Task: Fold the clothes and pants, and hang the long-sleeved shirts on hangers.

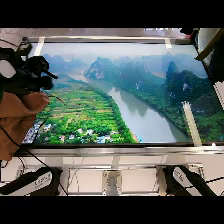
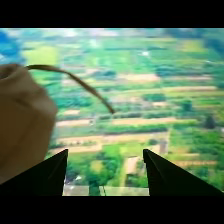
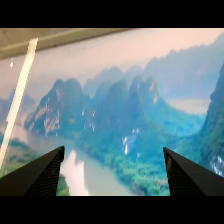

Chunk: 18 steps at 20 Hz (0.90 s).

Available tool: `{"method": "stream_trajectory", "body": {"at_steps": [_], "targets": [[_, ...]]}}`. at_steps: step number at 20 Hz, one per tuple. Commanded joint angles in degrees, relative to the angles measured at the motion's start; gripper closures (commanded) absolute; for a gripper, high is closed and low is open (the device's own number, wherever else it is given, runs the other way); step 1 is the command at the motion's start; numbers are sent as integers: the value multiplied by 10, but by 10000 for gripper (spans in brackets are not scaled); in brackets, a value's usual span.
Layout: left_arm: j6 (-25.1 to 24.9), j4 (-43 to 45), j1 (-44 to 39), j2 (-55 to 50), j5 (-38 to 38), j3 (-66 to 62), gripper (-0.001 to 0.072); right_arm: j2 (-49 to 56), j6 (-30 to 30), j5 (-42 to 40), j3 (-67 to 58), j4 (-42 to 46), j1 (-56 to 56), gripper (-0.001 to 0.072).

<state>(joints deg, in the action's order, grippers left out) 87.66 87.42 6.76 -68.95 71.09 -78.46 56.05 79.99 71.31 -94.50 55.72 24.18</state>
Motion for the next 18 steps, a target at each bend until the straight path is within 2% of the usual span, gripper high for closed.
{"method": "stream_trajectory", "body": {"at_steps": [1,3,6,8,11,12,13,16,18], "targets": [[49,20,140,0,50,0,160,-1,0,-62,0,-14,0,28],[44,-25,227,9,59,4,215,-1,0,-61,0,-25,0,28],[3,-94,349,45,46,52,215,-1,0,-46,0,-43,0,28],[-3,-151,424,73,10,119,215,-1,0,-24,0,-51,-1,28],[-11,-290,514,94,-55,247,209,-1,0,33,0,-62,-1,28],[-12,-338,534,92,-82,280,135,-1,0,49,0,-63,-1,28],[-16,-381,546,92,-111,302,-3,-1,0,60,0,-63,-1,28],[-98,-488,550,83,-188,321,-13,-1,0,75,0,-65,-1,28],[-97,-494,547,59,-188,322,-13,-1,0,72,0,-65,-1,28]]}}
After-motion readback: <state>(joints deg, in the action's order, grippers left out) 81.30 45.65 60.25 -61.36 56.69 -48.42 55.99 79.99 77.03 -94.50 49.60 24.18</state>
